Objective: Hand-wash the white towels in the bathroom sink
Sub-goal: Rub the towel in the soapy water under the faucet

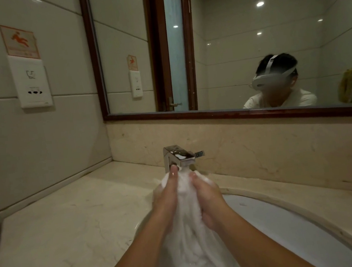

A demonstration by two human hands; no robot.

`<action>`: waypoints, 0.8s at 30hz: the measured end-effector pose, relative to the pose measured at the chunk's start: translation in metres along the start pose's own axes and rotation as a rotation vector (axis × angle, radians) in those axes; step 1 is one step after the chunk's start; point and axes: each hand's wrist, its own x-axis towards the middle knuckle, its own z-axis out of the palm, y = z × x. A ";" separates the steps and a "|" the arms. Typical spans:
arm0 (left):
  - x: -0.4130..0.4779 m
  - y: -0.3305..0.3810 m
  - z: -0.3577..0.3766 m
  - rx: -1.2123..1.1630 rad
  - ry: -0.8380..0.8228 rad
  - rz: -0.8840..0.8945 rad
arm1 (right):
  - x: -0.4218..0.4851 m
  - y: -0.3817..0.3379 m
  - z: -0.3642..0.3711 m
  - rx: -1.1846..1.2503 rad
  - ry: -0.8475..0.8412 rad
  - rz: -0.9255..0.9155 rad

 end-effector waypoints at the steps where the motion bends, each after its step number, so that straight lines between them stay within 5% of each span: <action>1: 0.001 -0.002 0.001 0.028 -0.058 -0.015 | 0.000 0.000 -0.001 -0.015 0.006 -0.015; 9: 0.003 -0.004 0.002 -0.011 -0.087 -0.121 | 0.001 0.002 -0.003 -0.145 0.054 -0.055; 16: 0.008 0.002 -0.003 -0.425 -0.017 -0.203 | -0.005 0.003 -0.009 -0.182 -0.055 -0.044; 19: 0.017 -0.005 -0.006 -0.555 -0.079 -0.262 | -0.006 0.002 -0.007 -0.187 0.040 -0.049; 24: 0.019 -0.010 -0.001 -0.379 -0.100 -0.172 | 0.006 0.003 -0.006 -0.143 0.186 -0.012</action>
